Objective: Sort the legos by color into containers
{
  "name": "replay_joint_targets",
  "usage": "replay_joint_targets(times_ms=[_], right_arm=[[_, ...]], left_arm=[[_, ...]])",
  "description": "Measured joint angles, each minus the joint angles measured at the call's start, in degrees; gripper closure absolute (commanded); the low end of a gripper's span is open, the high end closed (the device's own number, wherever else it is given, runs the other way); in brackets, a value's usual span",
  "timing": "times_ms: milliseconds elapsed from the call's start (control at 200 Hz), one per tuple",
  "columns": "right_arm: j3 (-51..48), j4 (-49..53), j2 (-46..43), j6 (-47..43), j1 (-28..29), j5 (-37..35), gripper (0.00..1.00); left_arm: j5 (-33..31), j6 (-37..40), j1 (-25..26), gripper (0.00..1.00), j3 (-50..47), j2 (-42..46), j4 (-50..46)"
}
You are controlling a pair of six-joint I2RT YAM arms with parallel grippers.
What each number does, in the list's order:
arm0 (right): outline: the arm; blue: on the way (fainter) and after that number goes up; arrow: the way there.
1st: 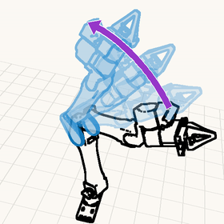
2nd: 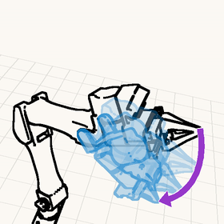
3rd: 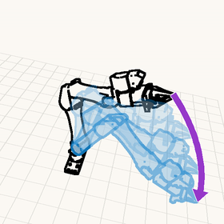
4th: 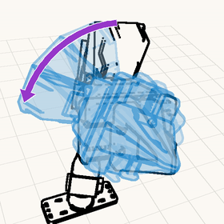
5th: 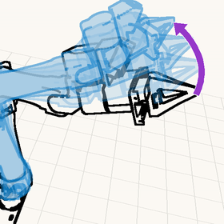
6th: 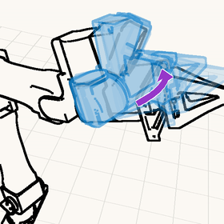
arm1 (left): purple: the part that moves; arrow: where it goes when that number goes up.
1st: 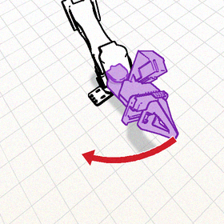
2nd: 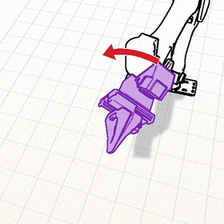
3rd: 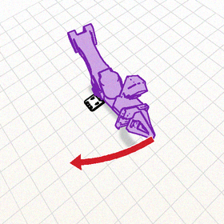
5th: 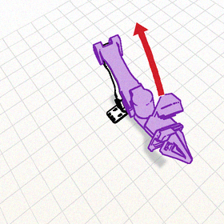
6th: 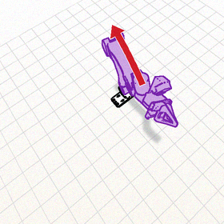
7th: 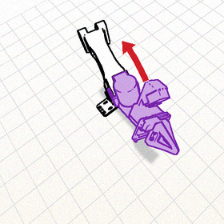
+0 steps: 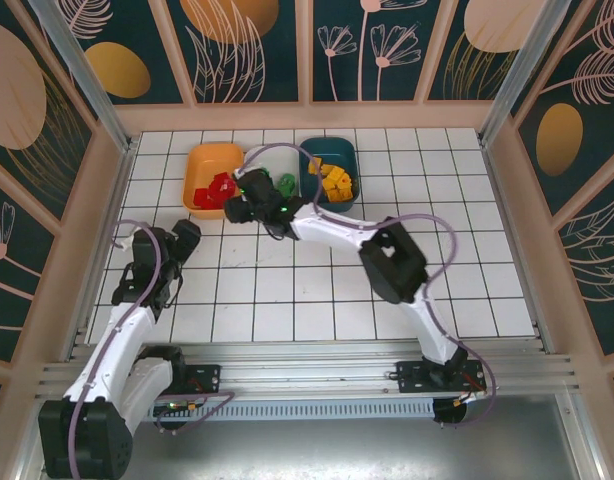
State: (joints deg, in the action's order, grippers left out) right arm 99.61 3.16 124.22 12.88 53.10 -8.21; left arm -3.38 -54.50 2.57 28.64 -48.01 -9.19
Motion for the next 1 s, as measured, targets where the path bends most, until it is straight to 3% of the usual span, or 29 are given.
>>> replay_joint_targets(times_ms=[165, 170, 185, 200, 355, 480, 651, 886, 1001], right_arm=[[-23.52, -10.69, -24.61, -2.54, 1.11, -1.09, 0.3], [-23.93, -10.88, -25.14, -2.6, 1.14, -1.01, 0.28], [-25.46, -11.67, -27.3, -2.97, 1.22, -1.07, 0.06], [-27.36, -13.11, -29.81, -3.37, 1.4, -1.11, 0.02], [-41.16, -24.24, -46.6, -4.7, 2.12, -5.05, 0.01], [-43.34, -24.11, -47.47, -3.61, 1.18, -8.81, 0.01], [-43.36, -16.2, -44.24, -3.13, -6.19, -4.44, 0.01], [-52.92, -17.03, -50.93, -3.43, -17.81, 1.22, 0.01], [-58.95, -20.59, -55.91, -3.67, -20.24, 3.43, 0.01]], left_arm=[[-0.39, 1.42, 0.0, 0.02, 6.16, 4.98, 0.0], [-0.44, 1.42, 0.0, 0.01, 6.32, 5.07, 0.02], [-0.55, 1.42, 0.0, 0.01, 6.84, 5.6, 0.04], [-0.66, 1.42, 0.0, 0.01, 7.3, 6.08, 0.11], [-2.27, 1.03, 0.0, 0.01, 7.45, 12.92, 2.19], [-5.66, 0.42, 0.0, 0.01, 5.42, 17.53, 2.21], [-8.26, 4.48, 0.0, 0.02, -1.55, 21.62, 7.04], [-2.95, 23.63, 0.0, 0.01, -13.46, 18.32, 28.55], [-7.3, 32.24, 0.0, 0.01, -16.55, 12.66, 38.99]])
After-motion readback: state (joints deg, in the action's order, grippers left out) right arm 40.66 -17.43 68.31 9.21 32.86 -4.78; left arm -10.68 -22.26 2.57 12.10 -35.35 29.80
